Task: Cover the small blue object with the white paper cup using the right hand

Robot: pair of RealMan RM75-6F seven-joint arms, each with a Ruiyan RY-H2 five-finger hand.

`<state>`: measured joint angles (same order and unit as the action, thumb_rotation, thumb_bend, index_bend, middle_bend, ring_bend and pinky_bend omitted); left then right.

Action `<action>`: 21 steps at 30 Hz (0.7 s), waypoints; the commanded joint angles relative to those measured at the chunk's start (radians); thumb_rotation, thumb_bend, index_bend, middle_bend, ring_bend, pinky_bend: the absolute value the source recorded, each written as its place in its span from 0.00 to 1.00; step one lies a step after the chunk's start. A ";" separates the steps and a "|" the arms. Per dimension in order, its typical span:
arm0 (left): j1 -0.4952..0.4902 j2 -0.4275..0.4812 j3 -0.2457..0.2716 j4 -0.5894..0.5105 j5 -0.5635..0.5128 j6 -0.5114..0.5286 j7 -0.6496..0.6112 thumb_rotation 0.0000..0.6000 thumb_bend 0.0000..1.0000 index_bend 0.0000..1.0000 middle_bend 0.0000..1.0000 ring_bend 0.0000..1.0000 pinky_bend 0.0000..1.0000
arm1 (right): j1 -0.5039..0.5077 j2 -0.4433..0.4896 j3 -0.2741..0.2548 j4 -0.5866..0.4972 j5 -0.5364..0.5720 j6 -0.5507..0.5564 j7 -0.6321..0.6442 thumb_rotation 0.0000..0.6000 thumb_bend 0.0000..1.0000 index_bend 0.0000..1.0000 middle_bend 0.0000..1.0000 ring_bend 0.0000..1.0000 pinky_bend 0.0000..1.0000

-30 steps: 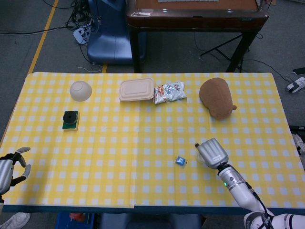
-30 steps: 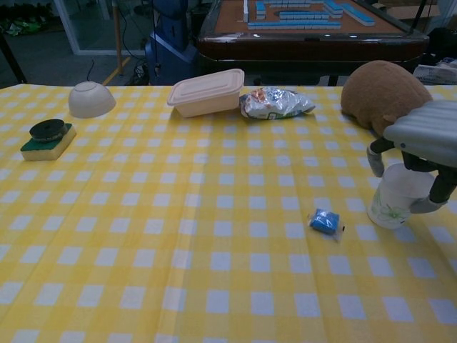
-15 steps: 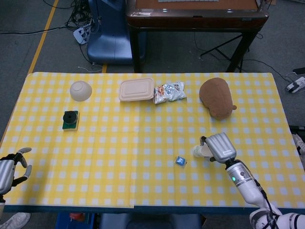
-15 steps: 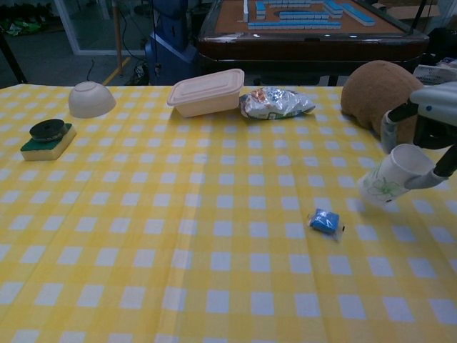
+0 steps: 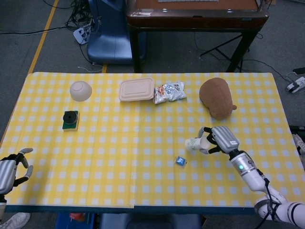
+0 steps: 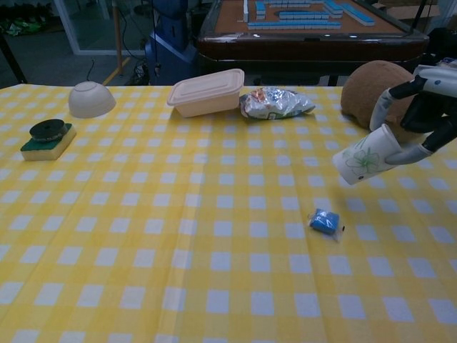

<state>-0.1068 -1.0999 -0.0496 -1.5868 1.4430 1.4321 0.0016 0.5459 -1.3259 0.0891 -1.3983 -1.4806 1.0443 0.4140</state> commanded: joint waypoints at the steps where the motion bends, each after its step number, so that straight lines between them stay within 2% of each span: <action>1: 0.001 0.001 -0.001 0.000 -0.001 0.001 -0.003 1.00 0.42 0.32 0.57 0.41 0.50 | 0.047 -0.071 -0.011 0.157 -0.091 -0.012 0.272 1.00 0.00 0.48 1.00 1.00 1.00; 7: 0.002 0.004 -0.001 0.000 -0.001 0.002 -0.010 1.00 0.42 0.32 0.57 0.41 0.50 | 0.091 -0.120 -0.039 0.263 -0.133 -0.034 0.513 1.00 0.00 0.48 1.00 1.00 1.00; 11: 0.002 0.006 -0.001 -0.001 -0.002 0.002 -0.014 1.00 0.42 0.32 0.57 0.41 0.50 | 0.118 -0.141 -0.061 0.315 -0.159 -0.045 0.623 1.00 0.00 0.48 1.00 1.00 1.00; 18: 0.005 0.008 0.000 -0.005 0.002 0.008 -0.015 1.00 0.42 0.32 0.57 0.41 0.50 | 0.162 -0.151 -0.094 0.371 -0.187 -0.066 0.757 1.00 0.00 0.47 1.00 1.00 1.00; 21: 0.005 0.008 -0.001 -0.005 0.001 0.008 -0.015 1.00 0.42 0.32 0.57 0.41 0.50 | 0.175 -0.152 -0.103 0.383 -0.189 -0.075 0.766 1.00 0.00 0.39 1.00 1.00 1.00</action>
<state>-0.1014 -1.0914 -0.0502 -1.5920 1.4442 1.4400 -0.0135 0.7181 -1.4763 -0.0108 -1.0182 -1.6677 0.9717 1.1780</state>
